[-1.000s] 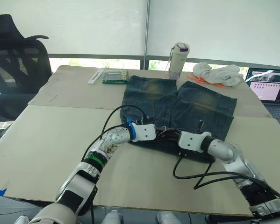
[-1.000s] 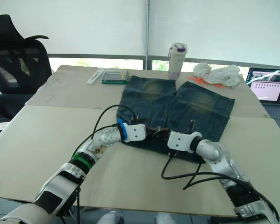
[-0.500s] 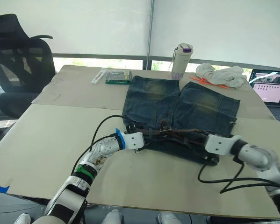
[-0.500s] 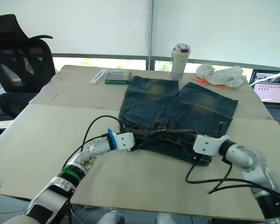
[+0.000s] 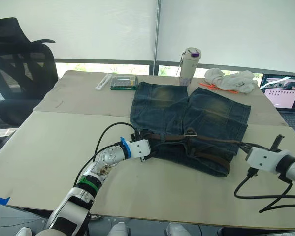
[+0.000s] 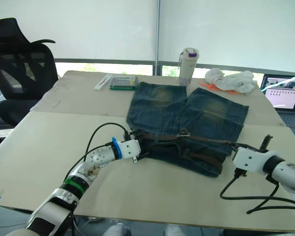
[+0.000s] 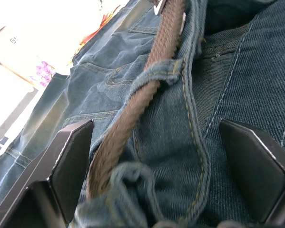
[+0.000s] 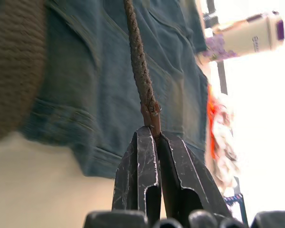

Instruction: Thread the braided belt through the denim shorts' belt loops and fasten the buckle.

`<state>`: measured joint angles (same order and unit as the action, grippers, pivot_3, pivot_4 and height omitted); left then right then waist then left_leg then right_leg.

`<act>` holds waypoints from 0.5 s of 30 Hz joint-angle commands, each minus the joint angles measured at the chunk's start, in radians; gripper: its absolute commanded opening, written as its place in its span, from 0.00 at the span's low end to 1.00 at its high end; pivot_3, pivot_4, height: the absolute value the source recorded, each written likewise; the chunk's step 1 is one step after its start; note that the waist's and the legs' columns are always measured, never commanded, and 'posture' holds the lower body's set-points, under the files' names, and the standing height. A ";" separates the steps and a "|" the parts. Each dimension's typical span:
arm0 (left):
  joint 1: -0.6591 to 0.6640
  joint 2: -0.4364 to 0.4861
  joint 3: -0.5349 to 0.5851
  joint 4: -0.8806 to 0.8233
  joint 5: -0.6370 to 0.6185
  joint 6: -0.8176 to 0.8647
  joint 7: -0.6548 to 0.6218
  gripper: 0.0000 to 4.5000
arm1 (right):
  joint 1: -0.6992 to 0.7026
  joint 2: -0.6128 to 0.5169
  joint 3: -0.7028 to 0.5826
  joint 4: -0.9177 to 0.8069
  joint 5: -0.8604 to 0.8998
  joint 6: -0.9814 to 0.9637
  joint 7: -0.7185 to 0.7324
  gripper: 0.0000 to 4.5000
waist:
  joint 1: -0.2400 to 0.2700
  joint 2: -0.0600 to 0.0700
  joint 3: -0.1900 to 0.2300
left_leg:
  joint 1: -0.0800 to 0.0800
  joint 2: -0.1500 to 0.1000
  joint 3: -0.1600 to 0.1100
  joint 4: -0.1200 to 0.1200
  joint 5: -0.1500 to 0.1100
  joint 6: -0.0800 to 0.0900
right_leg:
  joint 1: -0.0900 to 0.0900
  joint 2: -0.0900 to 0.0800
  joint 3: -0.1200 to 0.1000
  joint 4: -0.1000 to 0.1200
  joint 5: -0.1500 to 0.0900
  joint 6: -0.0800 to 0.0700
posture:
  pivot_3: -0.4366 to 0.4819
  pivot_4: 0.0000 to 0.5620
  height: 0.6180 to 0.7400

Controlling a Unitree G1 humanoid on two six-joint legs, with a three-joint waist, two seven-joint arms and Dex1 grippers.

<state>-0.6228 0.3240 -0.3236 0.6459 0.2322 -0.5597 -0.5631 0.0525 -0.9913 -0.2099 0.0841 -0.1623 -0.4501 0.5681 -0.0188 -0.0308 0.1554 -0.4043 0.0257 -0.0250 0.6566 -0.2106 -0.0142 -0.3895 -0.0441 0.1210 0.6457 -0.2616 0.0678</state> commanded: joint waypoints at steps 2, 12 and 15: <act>0.032 -0.063 0.060 -0.133 -0.260 0.007 -0.147 0.99 | -0.021 0.039 0.000 -0.088 0.017 0.046 -0.006 0.00 | -0.004 0.000 0.000 | 0.000 0.000 0.000 0.000 0.000 0.000 | 0.000 0.000 0.000 0.000 0.000 0.000 | 0.48 0.27 0.98; -0.067 -0.189 0.221 -0.159 -0.404 0.206 -0.029 0.99 | -0.091 0.110 0.077 -0.143 -0.006 0.096 0.005 0.00 | -0.003 0.000 0.000 | -0.001 0.000 0.000 0.001 0.000 0.000 | 0.000 0.000 0.000 0.000 0.000 0.000 | 0.48 0.27 0.98; -0.116 -0.179 0.216 -0.029 -0.287 0.233 0.105 0.99 | -0.101 0.115 0.087 -0.140 -0.008 0.097 0.005 0.00 | -0.003 0.000 0.000 | 0.000 0.000 0.000 0.001 0.000 0.000 | 0.000 0.000 0.000 0.000 0.000 0.000 | 0.48 0.27 0.98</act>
<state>-0.7182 0.1409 -0.1135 0.5596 -0.1155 -0.3429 -0.5338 -0.0315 -0.8754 -0.1092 -0.0222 -0.1763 -0.3589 0.5717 -0.0222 -0.0310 0.1555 -0.4045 0.0253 -0.0256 0.6580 -0.2110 -0.0137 -0.3895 -0.0439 0.1210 0.6458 -0.2616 0.0680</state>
